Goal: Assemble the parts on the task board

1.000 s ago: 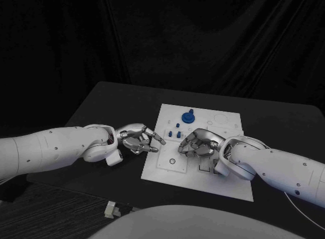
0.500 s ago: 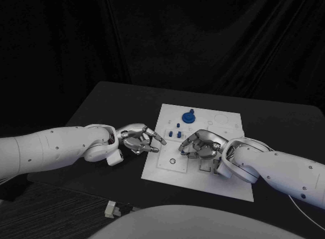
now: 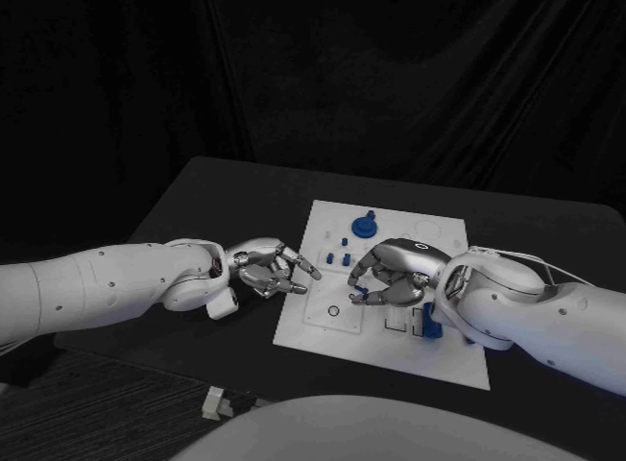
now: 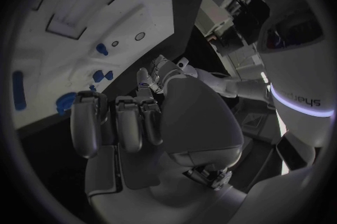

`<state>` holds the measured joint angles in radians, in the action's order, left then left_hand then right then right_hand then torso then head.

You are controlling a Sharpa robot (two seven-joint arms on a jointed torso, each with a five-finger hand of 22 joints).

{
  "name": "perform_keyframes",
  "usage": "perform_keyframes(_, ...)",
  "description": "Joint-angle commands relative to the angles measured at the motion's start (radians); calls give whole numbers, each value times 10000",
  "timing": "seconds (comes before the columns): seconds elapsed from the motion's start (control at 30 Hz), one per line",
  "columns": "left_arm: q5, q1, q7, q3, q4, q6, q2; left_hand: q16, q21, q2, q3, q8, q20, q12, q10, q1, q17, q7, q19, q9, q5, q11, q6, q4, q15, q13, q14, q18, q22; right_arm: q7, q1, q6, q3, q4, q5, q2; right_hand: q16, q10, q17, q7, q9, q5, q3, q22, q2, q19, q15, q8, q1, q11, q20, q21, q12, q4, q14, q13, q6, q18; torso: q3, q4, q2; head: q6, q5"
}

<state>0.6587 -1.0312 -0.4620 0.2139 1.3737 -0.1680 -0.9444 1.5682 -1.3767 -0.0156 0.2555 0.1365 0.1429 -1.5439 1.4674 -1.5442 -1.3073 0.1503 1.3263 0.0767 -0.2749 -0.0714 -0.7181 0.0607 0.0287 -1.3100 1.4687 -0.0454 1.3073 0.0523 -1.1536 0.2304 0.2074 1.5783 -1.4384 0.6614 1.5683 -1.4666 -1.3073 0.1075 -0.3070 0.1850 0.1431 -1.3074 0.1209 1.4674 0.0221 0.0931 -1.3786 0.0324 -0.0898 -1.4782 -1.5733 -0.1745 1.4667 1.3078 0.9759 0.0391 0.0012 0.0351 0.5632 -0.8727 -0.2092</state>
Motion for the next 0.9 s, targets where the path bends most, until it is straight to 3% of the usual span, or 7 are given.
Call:
perform_keyframes(0.03,-44,4,-117,-7,23,-83,9,26,46,-22,82,48,-8,59,500,-18,-2635,38,-50,-4,-41,8,8,10,10,-2195,1021,-171,1811,-1431,-106,79,-1,304,-3521,109,25,-1042,-2635,-40,21,-72,-87,-2329,49,539,97,53,83,-112,91,-56,26,-55,1041,2630,112,-158,0,-1,-3,1,36)
perform_keyframes(0.17,-44,4,-127,-7,25,-81,14,26,46,-22,82,48,-8,59,500,-18,-2635,38,-50,-4,-41,8,8,10,10,-2195,1021,-171,1811,-1983,-160,-360,-1,462,-4395,127,25,-1042,-2635,-74,30,-111,-182,-2333,123,549,142,92,99,-153,136,-68,26,-150,1041,2630,233,-161,-4,-6,-4,1,19)
perform_keyframes(0.4,-44,4,-125,-7,22,-83,27,26,46,-22,82,48,-8,59,500,-18,-2635,38,-50,-4,-41,8,8,10,10,-2195,1021,-171,1811,-2997,-31,-815,-1,478,-5327,53,25,-1042,-2635,-111,-125,-276,-459,-2314,310,530,168,288,320,-156,183,-17,26,-583,1041,2630,597,-149,1,-5,9,1,45)
perform_keyframes(0.47,-44,4,-123,-7,21,-84,32,26,46,-22,82,48,-8,59,500,-18,-2635,38,-50,-4,-41,8,8,10,10,-2195,1021,-171,1811,-3312,1,-898,-1,456,-5474,22,25,-1042,-2635,-90,-145,118,-421,-2298,226,508,152,248,284,-115,184,28,26,-618,1041,2630,513,-138,1,4,6,1,66)
perform_keyframes(0.53,-44,4,-123,-7,19,-91,39,26,46,-22,82,48,-8,59,500,-18,-2635,38,-50,-4,-41,8,8,10,10,-2195,1021,-171,1811,-3587,30,-961,-1,435,-5580,-9,25,-1042,-2635,-7,-186,804,-423,-2278,133,483,56,195,372,1,117,84,26,-651,1041,2630,415,-126,0,-2,8,1,68)
perform_keyframes(0.6,-44,4,-123,-7,15,-94,46,26,46,-22,82,48,-8,59,500,-18,-2635,38,-50,-4,-41,8,8,10,10,-2195,1021,-171,1811,-3718,55,-990,-1,421,-5634,-30,25,-1042,-2635,23,-210,1135,-409,-2267,81,467,23,180,398,37,85,118,26,-621,1041,2630,393,-117,1,-1,6,1,70)
perform_keyframes(0.9,-44,4,-122,-7,10,-96,53,26,46,-22,82,48,-8,59,500,-18,-2635,38,-50,-4,-41,8,8,10,10,-2195,1021,-171,1811,-3990,382,-819,-1,158,-5744,-224,25,-1042,-2635,94,-274,1242,-468,-2248,-97,441,-47,171,793,126,16,175,26,-713,1041,2630,415,-103,1,-6,-4,1,53)
